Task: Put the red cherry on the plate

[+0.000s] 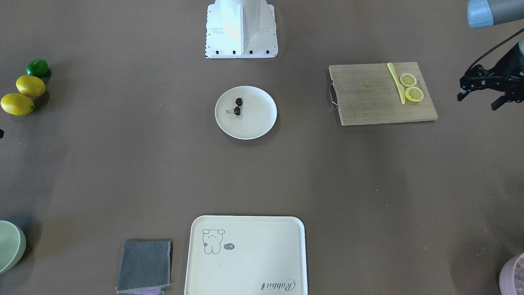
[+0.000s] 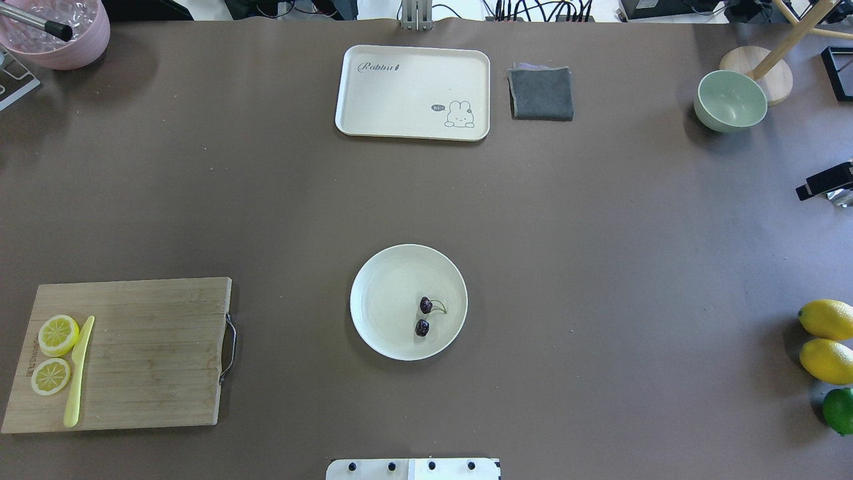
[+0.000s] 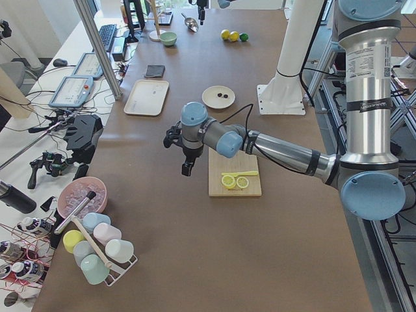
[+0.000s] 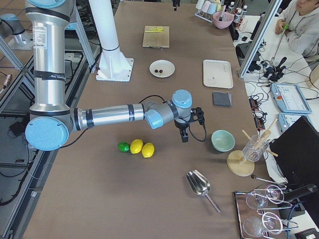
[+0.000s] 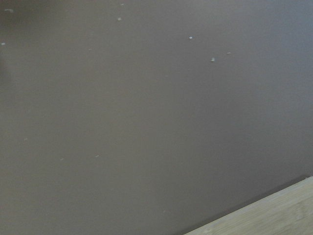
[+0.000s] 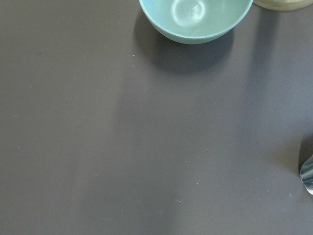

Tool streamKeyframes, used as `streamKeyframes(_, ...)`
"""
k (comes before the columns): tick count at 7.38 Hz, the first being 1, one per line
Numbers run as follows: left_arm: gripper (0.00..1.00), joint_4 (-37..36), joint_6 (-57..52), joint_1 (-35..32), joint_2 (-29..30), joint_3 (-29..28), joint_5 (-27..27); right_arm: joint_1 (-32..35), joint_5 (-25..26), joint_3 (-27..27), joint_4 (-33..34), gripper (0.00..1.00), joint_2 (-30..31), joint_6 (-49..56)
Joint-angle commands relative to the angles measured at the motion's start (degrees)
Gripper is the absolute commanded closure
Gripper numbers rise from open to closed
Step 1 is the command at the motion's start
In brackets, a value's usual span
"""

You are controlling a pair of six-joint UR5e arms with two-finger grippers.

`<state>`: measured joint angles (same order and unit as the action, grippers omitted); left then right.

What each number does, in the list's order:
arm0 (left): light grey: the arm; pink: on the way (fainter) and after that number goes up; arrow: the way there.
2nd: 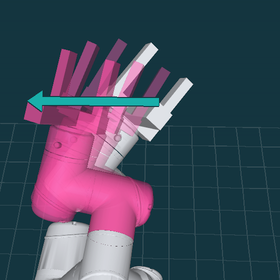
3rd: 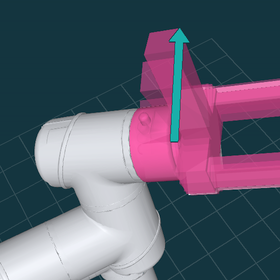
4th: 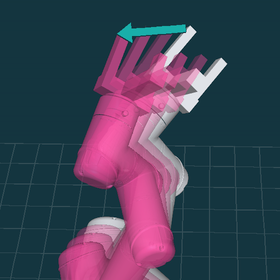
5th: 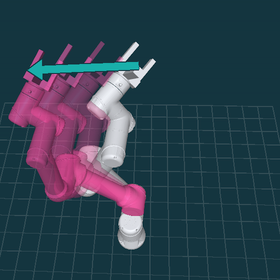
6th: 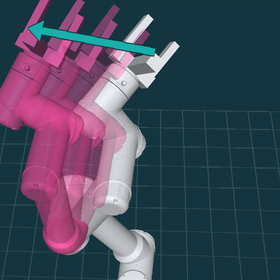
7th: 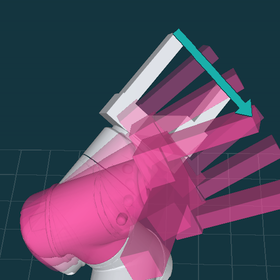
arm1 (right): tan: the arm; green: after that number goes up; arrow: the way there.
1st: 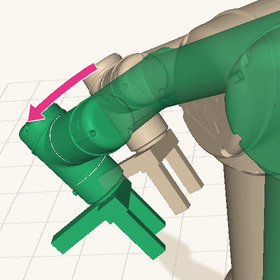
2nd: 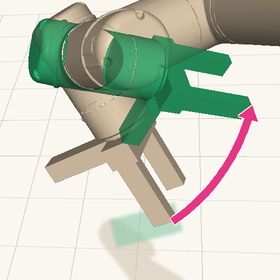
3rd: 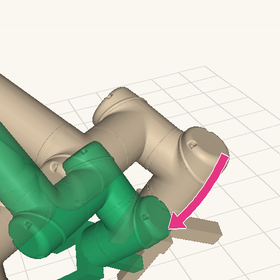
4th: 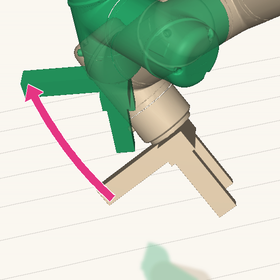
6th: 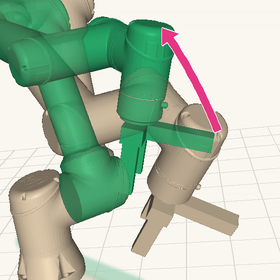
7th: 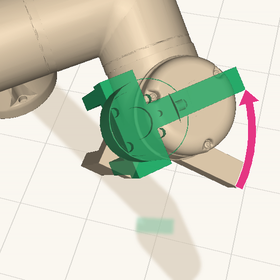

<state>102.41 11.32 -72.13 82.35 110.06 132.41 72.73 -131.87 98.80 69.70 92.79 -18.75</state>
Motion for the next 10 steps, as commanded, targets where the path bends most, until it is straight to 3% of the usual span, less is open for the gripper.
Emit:
streamKeyframes(1,0.02,-0.2,-11.0,-4.8,-3.0,-4.0,0.1,2.6,-0.7,0.0,-0.1,0.0,1.0,0.7)
streamKeyframes(10,0.02,-1.5,-11.1,-8.3,-3.8,-4.4,0.4,9.7,-5.1,0.3,0.2,0.0,3.9,5.8)
